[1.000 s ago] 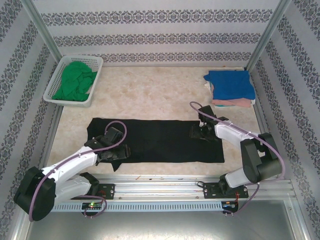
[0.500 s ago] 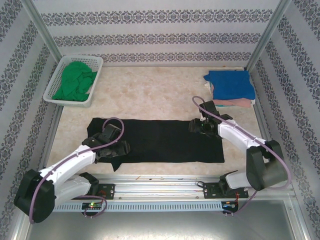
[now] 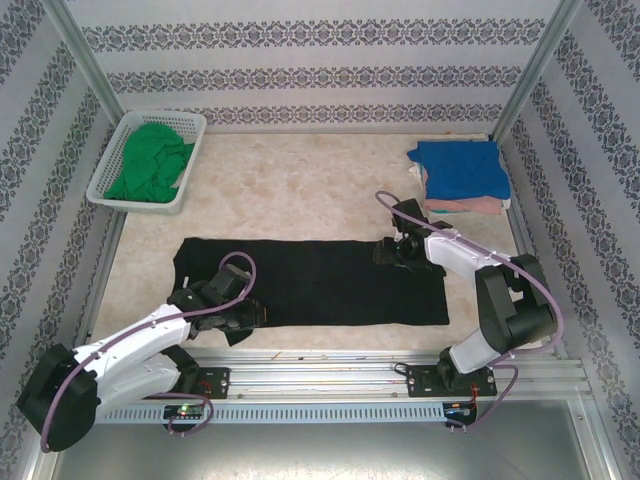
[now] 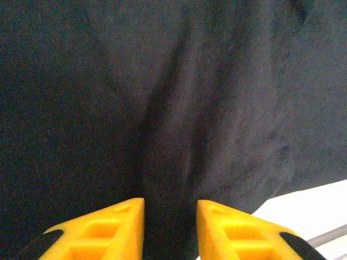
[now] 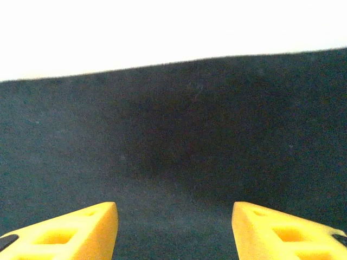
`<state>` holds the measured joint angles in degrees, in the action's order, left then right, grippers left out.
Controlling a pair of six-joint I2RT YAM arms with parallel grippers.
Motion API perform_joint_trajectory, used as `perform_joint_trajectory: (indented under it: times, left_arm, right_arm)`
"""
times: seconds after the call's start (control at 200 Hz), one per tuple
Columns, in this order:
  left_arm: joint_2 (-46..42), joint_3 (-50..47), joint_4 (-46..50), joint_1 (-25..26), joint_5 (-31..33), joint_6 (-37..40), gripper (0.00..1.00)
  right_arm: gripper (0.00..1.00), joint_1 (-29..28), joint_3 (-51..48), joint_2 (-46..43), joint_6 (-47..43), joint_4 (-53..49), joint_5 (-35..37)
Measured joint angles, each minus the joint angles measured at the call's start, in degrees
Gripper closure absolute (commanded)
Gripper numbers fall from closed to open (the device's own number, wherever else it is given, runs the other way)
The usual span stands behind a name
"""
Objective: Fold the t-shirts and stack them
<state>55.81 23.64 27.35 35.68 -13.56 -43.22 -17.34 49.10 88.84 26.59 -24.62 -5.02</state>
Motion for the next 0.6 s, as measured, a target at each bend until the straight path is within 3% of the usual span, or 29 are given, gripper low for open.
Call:
perform_joint_trajectory:
  times: [0.09,0.215,0.355,0.605]
  left_arm:
    - [0.2,0.7,2.2,0.2,0.8,0.0,0.5]
    - [0.3,5.9,5.3,-0.2,5.7,0.7,0.42]
    - [5.7,13.3,2.7,-5.3,9.6,2.9,0.42]
    - [28.9,17.5,-4.8,-14.7,8.8,6.7,0.45]
  right_arm:
    - [0.41,-0.1,1.2,0.0,0.0,0.0,0.0]
    - [0.41,-0.7,2.4,0.1,-0.2,0.1,0.1]
    - [0.41,-1.6,3.0,2.8,-0.4,0.3,0.4]
    - [0.4,-1.6,2.9,4.9,0.3,-0.8,2.6]
